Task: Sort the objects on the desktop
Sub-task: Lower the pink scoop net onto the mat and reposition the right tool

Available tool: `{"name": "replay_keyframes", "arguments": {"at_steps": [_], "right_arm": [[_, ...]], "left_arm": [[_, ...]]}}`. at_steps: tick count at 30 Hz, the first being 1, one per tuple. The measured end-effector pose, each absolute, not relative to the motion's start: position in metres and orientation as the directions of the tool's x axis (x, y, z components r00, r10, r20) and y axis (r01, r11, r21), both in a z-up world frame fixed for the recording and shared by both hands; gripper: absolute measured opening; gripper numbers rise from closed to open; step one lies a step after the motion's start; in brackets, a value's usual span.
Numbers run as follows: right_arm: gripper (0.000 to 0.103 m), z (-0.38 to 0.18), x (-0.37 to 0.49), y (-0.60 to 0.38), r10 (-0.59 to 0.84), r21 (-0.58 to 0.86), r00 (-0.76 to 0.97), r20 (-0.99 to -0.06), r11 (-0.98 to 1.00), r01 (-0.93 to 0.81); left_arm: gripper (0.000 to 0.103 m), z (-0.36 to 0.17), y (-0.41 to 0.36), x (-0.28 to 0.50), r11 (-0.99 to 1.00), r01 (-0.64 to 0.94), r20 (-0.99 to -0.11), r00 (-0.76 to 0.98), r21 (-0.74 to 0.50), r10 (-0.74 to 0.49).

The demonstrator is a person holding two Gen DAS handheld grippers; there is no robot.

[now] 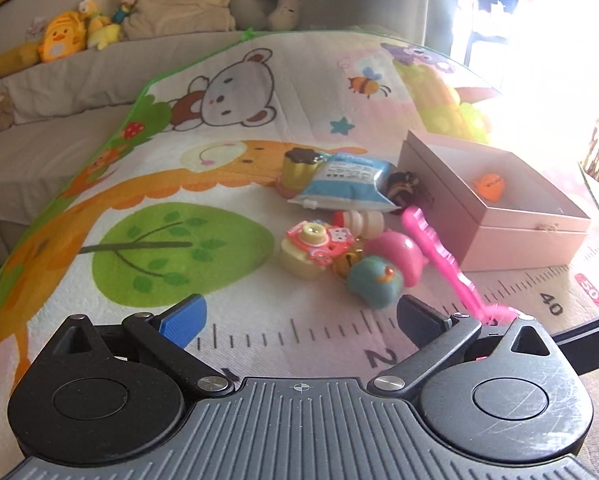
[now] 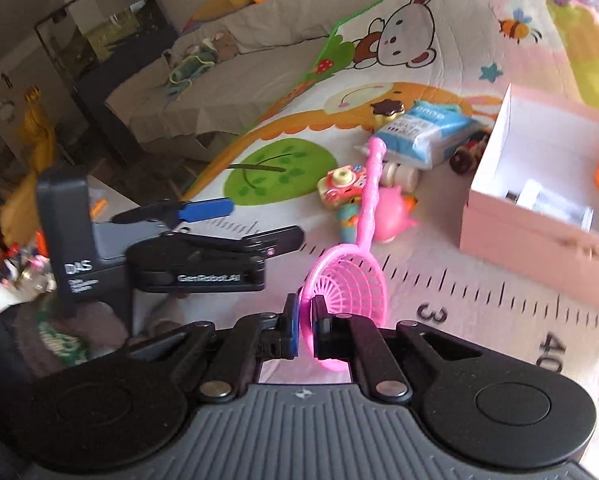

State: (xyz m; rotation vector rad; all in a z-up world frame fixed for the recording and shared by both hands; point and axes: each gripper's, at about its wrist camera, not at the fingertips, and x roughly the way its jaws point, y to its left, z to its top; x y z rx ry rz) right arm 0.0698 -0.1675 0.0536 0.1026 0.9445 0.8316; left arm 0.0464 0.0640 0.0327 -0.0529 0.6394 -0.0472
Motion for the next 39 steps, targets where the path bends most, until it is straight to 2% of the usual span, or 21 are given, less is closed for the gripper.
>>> {"name": "replay_keyframes", "arguments": {"at_steps": [3, 4, 5, 7, 9, 12, 14, 19, 22, 25, 27, 29, 37, 38, 39], "right_arm": [[0.009, 0.05, 0.058, -0.196, 0.655, 0.424, 0.38, -0.654, 0.732, -0.533], [0.016, 0.05, 0.052, -0.205, 0.636, 0.4, 0.426, -0.644, 0.754, -0.521], [0.021, 0.05, 0.047, -0.211, 0.599, 0.358, 0.471, -0.648, 0.785, -0.506], [0.022, 0.048, 0.041, -0.224, 0.517, 0.269, 0.554, -0.653, 0.841, -0.468], [0.028, 0.046, 0.038, -0.235, 0.43, 0.187, 0.623, -0.653, 0.889, -0.418], [0.045, 0.042, 0.033, -0.248, 0.361, 0.125, 0.682, -0.636, 0.92, -0.37], [0.066, 0.039, 0.029, -0.253, 0.357, 0.115, 0.7, -0.618, 0.922, -0.369], [0.083, 0.038, 0.032, -0.228, 0.428, 0.053, 0.664, -0.613, 0.861, -0.506], [0.083, 0.03, 0.039, -0.198, 0.415, -0.044, 0.655, -0.631, 0.824, -0.565], [0.083, 0.019, 0.055, -0.18, 0.354, -0.127, 0.693, -0.628, 0.832, -0.541], [0.082, 0.014, 0.066, -0.179, 0.338, -0.111, 0.685, -0.645, 0.845, -0.522], [0.059, 0.01, 0.071, -0.184, 0.346, -0.06, 0.643, -0.683, 0.851, -0.521], [0.057, 0.013, 0.015, -0.235, 0.342, -0.002, 0.635, -0.693, 0.879, -0.476], [0.057, 0.013, 0.009, -0.24, 0.339, 0.003, 0.637, -0.692, 0.884, -0.467], [0.057, 0.013, 0.003, -0.245, 0.339, 0.013, 0.639, -0.69, 0.889, -0.458]], "left_arm": [[0.103, 0.031, 0.052, 0.043, 0.997, 0.046, -0.608, 0.791, -0.06, -0.073], [0.103, 0.031, 0.048, 0.042, 0.997, 0.052, -0.612, 0.787, -0.054, -0.074], [0.103, 0.03, 0.045, 0.041, 0.997, 0.056, -0.617, 0.784, -0.048, -0.073], [0.103, 0.029, 0.039, 0.041, 0.997, 0.062, -0.624, 0.778, -0.037, -0.072], [0.103, 0.029, 0.034, 0.042, 0.997, 0.068, -0.629, 0.774, -0.027, -0.07], [0.103, 0.029, 0.026, 0.044, 0.997, 0.082, -0.629, 0.774, -0.009, -0.07], [0.103, 0.027, 0.021, 0.049, 0.996, 0.087, -0.621, 0.782, 0.018, -0.057], [0.103, 0.027, 0.02, 0.062, 0.998, 0.048, -0.63, 0.776, 0.037, -0.013], [0.103, 0.03, 0.023, 0.062, 0.998, 0.042, -0.625, 0.781, 0.045, -0.005], [0.103, 0.032, 0.022, 0.064, 0.997, 0.059, -0.619, 0.785, 0.054, -0.013], [0.103, 0.032, 0.019, 0.067, 0.995, 0.082, -0.61, 0.792, 0.057, -0.03], [0.103, 0.031, 0.014, 0.072, 0.993, 0.099, -0.603, 0.796, 0.064, -0.041], [0.102, 0.02, -0.01, 0.104, 0.991, 0.109, -0.596, 0.802, 0.079, -0.041], [0.098, 0.019, -0.012, 0.106, 0.991, 0.108, -0.597, 0.801, 0.083, -0.037], [0.09, 0.019, -0.015, 0.108, 0.99, 0.109, -0.601, 0.799, 0.087, -0.035]]}}
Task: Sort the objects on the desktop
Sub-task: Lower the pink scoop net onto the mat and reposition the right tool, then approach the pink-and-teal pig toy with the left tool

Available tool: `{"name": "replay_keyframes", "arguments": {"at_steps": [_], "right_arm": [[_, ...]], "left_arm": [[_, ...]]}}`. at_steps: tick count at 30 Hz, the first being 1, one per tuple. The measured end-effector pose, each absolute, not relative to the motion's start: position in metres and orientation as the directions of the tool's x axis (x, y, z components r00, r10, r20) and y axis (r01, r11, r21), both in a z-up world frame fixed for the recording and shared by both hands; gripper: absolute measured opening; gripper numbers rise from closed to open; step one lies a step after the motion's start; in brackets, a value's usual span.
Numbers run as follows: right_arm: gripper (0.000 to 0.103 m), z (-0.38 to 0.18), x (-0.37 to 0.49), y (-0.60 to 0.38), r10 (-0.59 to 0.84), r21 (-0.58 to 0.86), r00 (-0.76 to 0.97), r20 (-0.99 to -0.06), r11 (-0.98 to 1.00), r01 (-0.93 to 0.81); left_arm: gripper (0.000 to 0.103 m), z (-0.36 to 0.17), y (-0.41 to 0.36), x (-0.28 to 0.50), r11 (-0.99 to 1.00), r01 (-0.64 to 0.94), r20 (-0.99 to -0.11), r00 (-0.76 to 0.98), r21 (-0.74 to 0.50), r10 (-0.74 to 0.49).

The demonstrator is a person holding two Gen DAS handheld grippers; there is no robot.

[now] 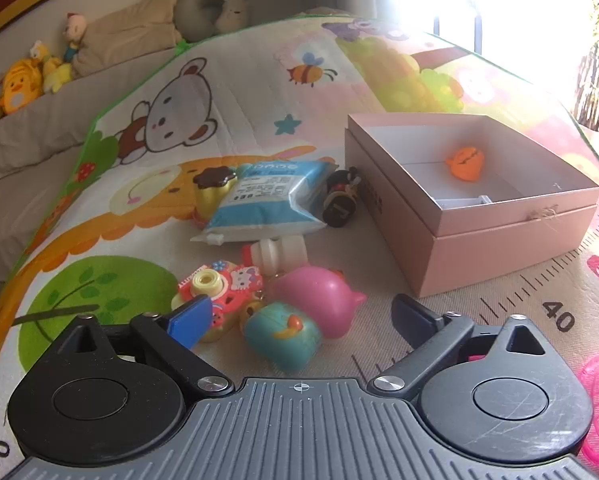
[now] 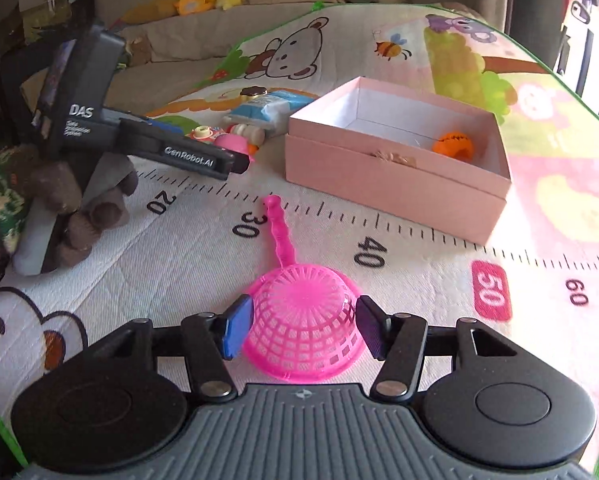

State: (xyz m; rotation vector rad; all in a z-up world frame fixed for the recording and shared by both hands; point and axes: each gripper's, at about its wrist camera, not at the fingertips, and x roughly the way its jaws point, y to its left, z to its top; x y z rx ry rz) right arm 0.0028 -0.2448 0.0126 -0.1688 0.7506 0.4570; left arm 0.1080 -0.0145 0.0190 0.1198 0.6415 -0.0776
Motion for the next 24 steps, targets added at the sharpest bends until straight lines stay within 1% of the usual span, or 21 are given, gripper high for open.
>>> {"name": "replay_keyframes", "arguments": {"at_steps": [1, 2, 3, 4, 5, 6, 10, 12, 14, 16, 18, 19, 21, 22, 24], "right_arm": [[0.058, 0.012, -0.002, -0.248, 0.344, 0.029, 0.638, -0.689, 0.893, -0.449], [0.062, 0.013, -0.005, -0.251, 0.35, 0.046, 0.638, -0.686, 0.896, -0.442], [0.064, 0.013, -0.007, -0.252, 0.356, 0.057, 0.642, -0.679, 0.898, -0.437], [0.07, 0.013, -0.009, -0.253, 0.358, 0.061, 0.65, -0.671, 0.9, -0.432], [0.074, 0.014, -0.008, -0.254, 0.357, 0.062, 0.658, -0.663, 0.902, -0.427], [0.075, 0.015, -0.007, -0.254, 0.356, 0.065, 0.666, -0.655, 0.905, -0.42], [0.085, 0.018, 0.003, -0.255, 0.342, 0.081, 0.694, -0.633, 0.921, -0.38], [0.088, 0.017, 0.006, -0.255, 0.322, 0.077, 0.71, -0.627, 0.932, -0.355], [0.089, 0.015, 0.009, -0.256, 0.314, 0.082, 0.712, -0.628, 0.936, -0.341], [0.089, 0.013, 0.01, -0.257, 0.312, 0.09, 0.706, -0.635, 0.938, -0.334], [0.09, 0.011, 0.011, -0.258, 0.307, 0.091, 0.703, -0.642, 0.941, -0.327], [0.092, 0.01, 0.011, -0.258, 0.304, 0.091, 0.703, -0.643, 0.942, -0.323], [0.1, 0.009, 0.011, -0.258, 0.299, 0.091, 0.709, -0.639, 0.944, -0.316], [0.103, 0.009, 0.01, -0.258, 0.297, 0.089, 0.714, -0.635, 0.945, -0.314], [0.103, 0.008, 0.01, -0.256, 0.298, 0.086, 0.712, -0.636, 0.944, -0.318]], "left_arm": [[0.085, 0.018, -0.016, 0.109, 0.99, 0.112, -0.607, 0.794, 0.089, -0.035], [0.078, 0.018, -0.018, 0.11, 0.989, 0.115, -0.613, 0.789, 0.09, -0.036], [0.076, 0.017, -0.019, 0.11, 0.989, 0.117, -0.617, 0.786, 0.094, -0.034], [0.074, 0.016, -0.02, 0.109, 0.988, 0.117, -0.616, 0.787, 0.102, -0.03], [0.065, 0.016, -0.02, 0.107, 0.987, 0.119, -0.613, 0.79, 0.108, -0.028], [0.06, 0.017, -0.019, 0.105, 0.987, 0.122, -0.611, 0.791, 0.109, -0.03], [0.058, 0.016, -0.011, 0.088, 0.987, 0.132, -0.613, 0.788, 0.088, -0.051], [0.058, 0.016, -0.008, 0.07, 0.982, 0.172, -0.62, 0.779, 0.076, -0.088], [0.059, 0.016, -0.006, 0.053, 0.972, 0.231, -0.635, 0.758, 0.042, -0.153], [0.065, 0.015, -0.006, 0.034, 0.962, 0.272, -0.652, 0.732, 0.014, -0.197], [0.084, 0.014, -0.007, 0.02, 0.961, 0.268, -0.643, 0.748, 0.066, -0.164], [0.088, 0.014, -0.008, 0.016, 0.961, 0.255, -0.63, 0.765, 0.106, -0.134], [0.096, 0.014, -0.006, 0.014, 0.963, 0.209, -0.606, 0.793, 0.169, -0.065], [0.096, 0.014, -0.003, 0.015, 0.968, 0.179, -0.601, 0.798, 0.178, -0.037], [0.096, 0.016, 0.005, 0.023, 0.978, 0.139, -0.61, 0.792, 0.158, -0.014]]}}
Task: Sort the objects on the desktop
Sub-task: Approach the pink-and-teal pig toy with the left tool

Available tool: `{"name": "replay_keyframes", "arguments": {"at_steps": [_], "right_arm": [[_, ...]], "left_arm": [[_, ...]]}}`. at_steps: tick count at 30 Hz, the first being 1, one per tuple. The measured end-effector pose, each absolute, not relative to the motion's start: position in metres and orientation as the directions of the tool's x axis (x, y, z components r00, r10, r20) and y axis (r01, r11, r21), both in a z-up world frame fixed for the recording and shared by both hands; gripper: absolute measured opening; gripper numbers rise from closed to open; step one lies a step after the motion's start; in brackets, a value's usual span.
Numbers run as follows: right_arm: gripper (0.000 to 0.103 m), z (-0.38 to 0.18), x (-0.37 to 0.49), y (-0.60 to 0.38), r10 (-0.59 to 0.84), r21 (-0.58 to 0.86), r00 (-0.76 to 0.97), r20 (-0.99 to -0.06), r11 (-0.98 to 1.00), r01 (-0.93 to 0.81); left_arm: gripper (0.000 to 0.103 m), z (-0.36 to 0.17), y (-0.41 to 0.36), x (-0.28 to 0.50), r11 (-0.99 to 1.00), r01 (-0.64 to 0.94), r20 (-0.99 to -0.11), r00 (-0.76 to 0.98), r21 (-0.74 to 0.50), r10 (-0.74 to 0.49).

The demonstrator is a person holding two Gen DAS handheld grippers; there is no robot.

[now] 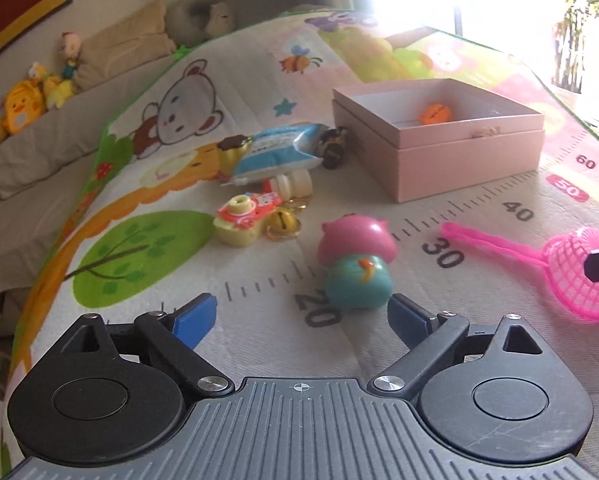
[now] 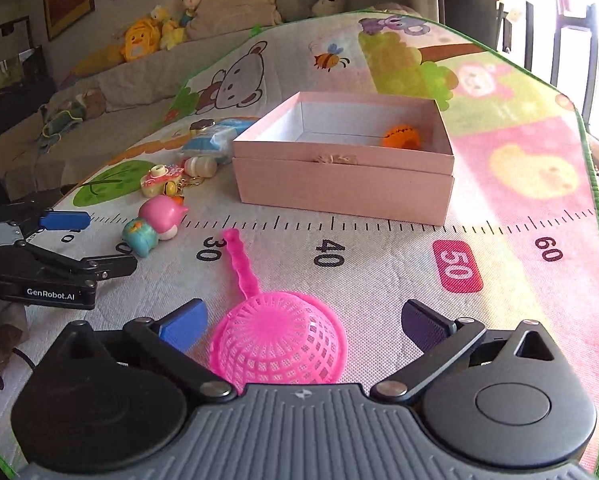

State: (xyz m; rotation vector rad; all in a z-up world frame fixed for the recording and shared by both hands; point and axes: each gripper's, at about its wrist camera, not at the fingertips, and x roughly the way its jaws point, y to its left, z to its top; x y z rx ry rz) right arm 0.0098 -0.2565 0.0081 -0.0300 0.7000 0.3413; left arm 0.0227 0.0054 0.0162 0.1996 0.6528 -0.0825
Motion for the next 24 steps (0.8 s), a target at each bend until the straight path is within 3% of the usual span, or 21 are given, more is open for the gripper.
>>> {"name": "replay_keyframes", "arguments": {"at_steps": [5, 7, 14, 21, 24], "right_arm": [[0.103, 0.0, 0.011, -0.253, 0.305, 0.098, 0.693, -0.653, 0.942, -0.322], [0.103, -0.004, 0.013, -0.252, 0.31, 0.11, 0.681, -0.663, 0.94, -0.322], [0.103, -0.009, 0.012, -0.252, 0.328, 0.134, 0.669, -0.668, 0.936, -0.325], [0.103, -0.013, 0.011, -0.238, 0.272, 0.046, 0.671, -0.69, 0.941, -0.334], [0.103, -0.014, 0.012, -0.234, 0.255, 0.016, 0.669, -0.699, 0.94, -0.341]], "left_arm": [[0.097, 0.025, 0.005, 0.022, 0.978, 0.205, -0.612, 0.779, 0.047, -0.134], [0.098, 0.023, -0.008, 0.024, 0.968, 0.241, -0.604, 0.782, 0.066, -0.153], [0.099, 0.012, -0.012, 0.043, 0.957, 0.205, -0.625, 0.78, 0.206, -0.033], [0.101, 0.02, 0.031, 0.05, 0.947, 0.012, -0.575, 0.797, 0.32, 0.185], [0.102, 0.03, 0.041, 0.045, 0.973, 0.096, -0.6, 0.798, 0.208, 0.05]]}}
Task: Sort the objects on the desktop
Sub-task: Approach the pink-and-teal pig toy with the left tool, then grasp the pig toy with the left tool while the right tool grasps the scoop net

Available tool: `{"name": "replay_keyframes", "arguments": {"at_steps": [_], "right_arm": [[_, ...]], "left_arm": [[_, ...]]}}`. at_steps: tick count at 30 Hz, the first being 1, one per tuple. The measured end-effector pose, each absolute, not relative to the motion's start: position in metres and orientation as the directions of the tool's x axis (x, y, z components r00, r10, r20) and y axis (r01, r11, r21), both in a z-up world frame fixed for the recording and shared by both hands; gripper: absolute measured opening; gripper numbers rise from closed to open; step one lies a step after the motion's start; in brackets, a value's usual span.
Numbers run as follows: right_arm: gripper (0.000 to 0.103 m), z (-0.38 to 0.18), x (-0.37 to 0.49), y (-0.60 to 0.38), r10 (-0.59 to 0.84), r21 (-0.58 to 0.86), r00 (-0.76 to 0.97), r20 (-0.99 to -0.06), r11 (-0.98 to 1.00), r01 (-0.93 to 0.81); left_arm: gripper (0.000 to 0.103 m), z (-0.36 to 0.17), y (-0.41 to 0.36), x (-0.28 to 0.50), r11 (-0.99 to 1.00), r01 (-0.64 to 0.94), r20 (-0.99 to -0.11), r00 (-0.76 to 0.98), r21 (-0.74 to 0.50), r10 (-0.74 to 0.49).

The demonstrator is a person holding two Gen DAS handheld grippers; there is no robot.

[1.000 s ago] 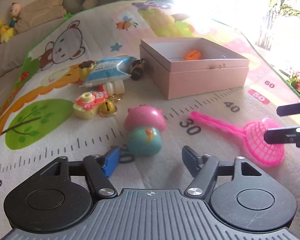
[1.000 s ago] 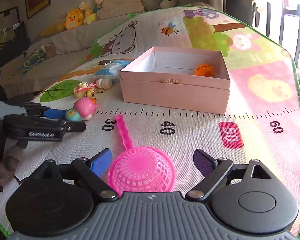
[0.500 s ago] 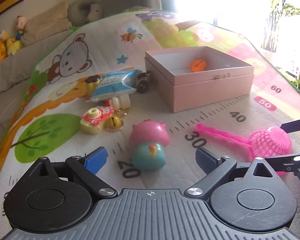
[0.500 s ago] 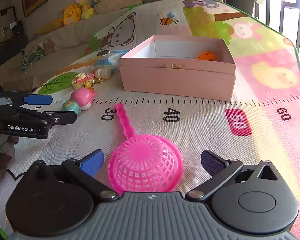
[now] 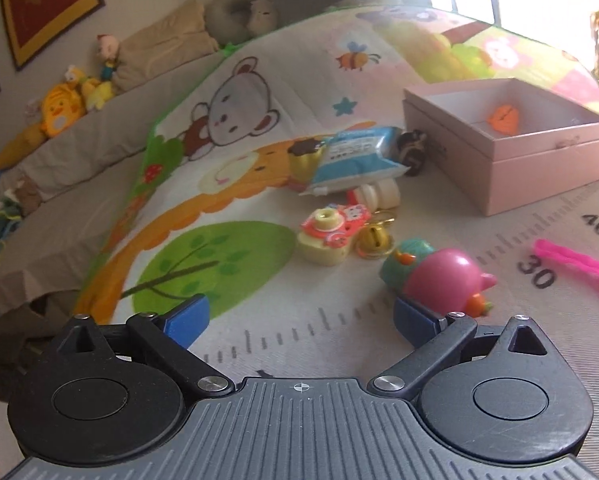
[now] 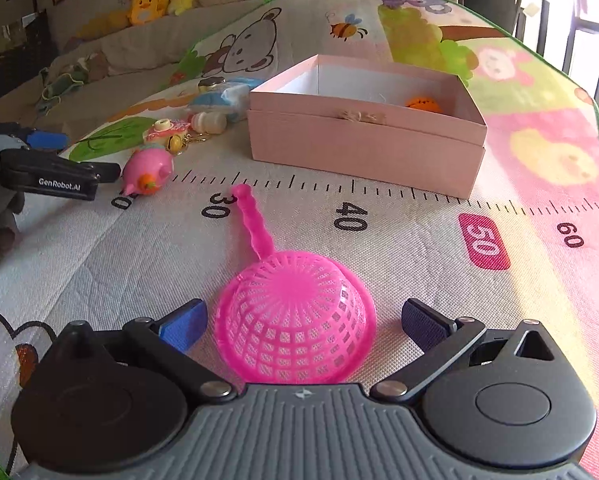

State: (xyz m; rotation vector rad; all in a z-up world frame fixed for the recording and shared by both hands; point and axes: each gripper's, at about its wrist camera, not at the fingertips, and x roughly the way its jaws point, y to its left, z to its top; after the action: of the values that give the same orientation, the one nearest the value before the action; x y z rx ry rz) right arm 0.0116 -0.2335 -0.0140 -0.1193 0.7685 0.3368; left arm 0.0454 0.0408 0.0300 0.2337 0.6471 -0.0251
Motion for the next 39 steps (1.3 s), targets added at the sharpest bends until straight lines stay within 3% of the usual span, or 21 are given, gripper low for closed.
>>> {"name": "replay_keyframes", "arguments": {"at_steps": [3, 6, 8, 12, 17, 21, 22, 24, 28, 30, 39], "right_arm": [[0.103, -0.014, 0.013, -0.236, 0.259, 0.025, 0.665, -0.7, 0.94, -0.34], [0.103, -0.014, 0.012, -0.235, 0.259, 0.018, 0.665, -0.701, 0.938, -0.346], [0.103, -0.014, 0.012, -0.236, 0.264, 0.021, 0.665, -0.699, 0.937, -0.35], [0.103, -0.013, 0.011, -0.235, 0.266, 0.019, 0.666, -0.697, 0.935, -0.354], [0.103, -0.014, 0.011, -0.234, 0.262, 0.013, 0.67, -0.695, 0.936, -0.353], [0.103, -0.014, 0.011, -0.233, 0.263, 0.013, 0.671, -0.694, 0.935, -0.353], [0.103, -0.014, 0.011, -0.233, 0.265, 0.015, 0.67, -0.693, 0.935, -0.354], [0.103, -0.011, 0.009, -0.235, 0.277, 0.021, 0.674, -0.684, 0.932, -0.362], [0.103, 0.002, -0.003, -0.237, 0.314, -0.008, 0.709, -0.632, 0.912, -0.411], [0.1, 0.007, -0.002, -0.235, 0.313, -0.035, 0.711, -0.63, 0.903, -0.428], [0.065, 0.004, 0.014, -0.24, 0.305, 0.008, 0.644, -0.702, 0.907, -0.421]], "left_arm": [[0.103, 0.036, 0.029, 0.039, 0.963, 0.251, -0.606, 0.782, 0.094, -0.145], [0.103, 0.029, 0.004, 0.042, 0.93, 0.34, -0.597, 0.779, 0.142, -0.194], [0.103, 0.023, -0.007, 0.052, 0.921, 0.348, -0.61, 0.773, 0.173, -0.177], [0.103, 0.018, -0.012, 0.063, 0.949, 0.293, -0.658, 0.739, 0.12, -0.145], [0.103, 0.018, -0.015, 0.058, 0.967, 0.251, -0.666, 0.73, 0.051, -0.154], [0.102, 0.014, -0.021, 0.066, 0.975, 0.207, -0.66, 0.745, 0.087, -0.099], [0.101, 0.014, -0.02, 0.068, 0.976, 0.2, -0.662, 0.744, 0.085, -0.094], [0.079, 0.014, -0.017, 0.068, 0.978, 0.196, -0.669, 0.737, 0.076, -0.096], [0.078, 0.02, -0.009, 0.053, 0.976, 0.205, -0.657, 0.745, 0.066, -0.112], [0.078, 0.021, -0.007, 0.043, 0.973, 0.223, -0.659, 0.742, 0.063, -0.128], [0.078, 0.029, -0.017, 0.013, 0.947, 0.312, -0.66, 0.727, 0.07, -0.191]]}}
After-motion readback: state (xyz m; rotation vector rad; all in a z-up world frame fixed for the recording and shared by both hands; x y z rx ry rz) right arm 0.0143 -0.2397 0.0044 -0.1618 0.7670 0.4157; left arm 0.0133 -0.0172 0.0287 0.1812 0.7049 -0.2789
